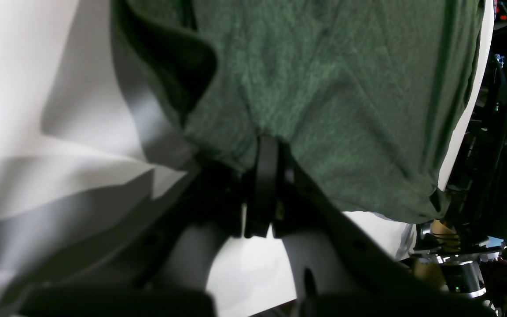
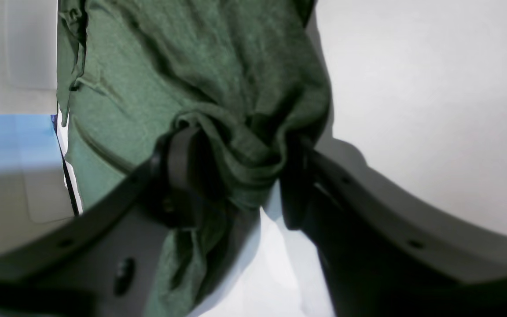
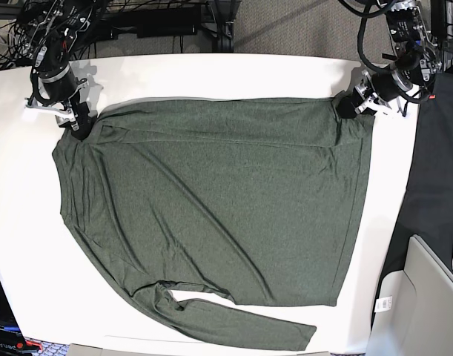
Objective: Fold the T-shirt properly
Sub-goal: 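Lift the shoulder edge with both grippers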
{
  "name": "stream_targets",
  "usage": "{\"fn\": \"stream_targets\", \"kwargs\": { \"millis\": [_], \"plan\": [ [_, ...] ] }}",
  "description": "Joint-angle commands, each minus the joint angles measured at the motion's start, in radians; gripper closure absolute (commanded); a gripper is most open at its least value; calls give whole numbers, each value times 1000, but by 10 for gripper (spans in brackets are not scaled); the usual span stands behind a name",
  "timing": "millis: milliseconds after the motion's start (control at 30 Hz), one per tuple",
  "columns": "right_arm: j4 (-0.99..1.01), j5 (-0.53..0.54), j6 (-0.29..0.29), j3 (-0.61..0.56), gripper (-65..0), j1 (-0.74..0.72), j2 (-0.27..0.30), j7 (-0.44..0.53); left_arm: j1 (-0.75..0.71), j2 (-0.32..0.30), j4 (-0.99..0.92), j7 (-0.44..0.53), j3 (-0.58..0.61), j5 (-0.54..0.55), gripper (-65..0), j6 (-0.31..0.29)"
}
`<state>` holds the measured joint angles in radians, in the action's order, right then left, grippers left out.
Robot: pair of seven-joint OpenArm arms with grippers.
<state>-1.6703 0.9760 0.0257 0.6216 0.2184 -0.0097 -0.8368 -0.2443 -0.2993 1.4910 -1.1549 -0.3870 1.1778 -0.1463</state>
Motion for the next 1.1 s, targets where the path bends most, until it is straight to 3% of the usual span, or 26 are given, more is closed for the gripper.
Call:
{"fn": "stream_targets", "kwargs": {
  "millis": [0, 100, 600, 933, 1067],
  "plan": [
    [-3, -9, 9, 1, -165, 3, -6, -20, -3, -15, 12, -18, -5, -8, 0, 6],
    [-3, -9, 9, 1, 0, 11, -9, -22, -20, -15, 13, -18, -5, -5, 0, 6],
    [-239, 53, 1, 10, -4, 191, -3, -22, -142, -38, 230, -15, -7, -5, 0, 4],
    [-298, 235, 0, 97, -4, 350, 0, -23, -272, -50, 299, -18, -128, -2, 0, 1],
    [-311, 288, 0, 113, -4, 401, 27, -23, -312, -50, 325, -18, -132, -2, 0, 0]
  ]
}}
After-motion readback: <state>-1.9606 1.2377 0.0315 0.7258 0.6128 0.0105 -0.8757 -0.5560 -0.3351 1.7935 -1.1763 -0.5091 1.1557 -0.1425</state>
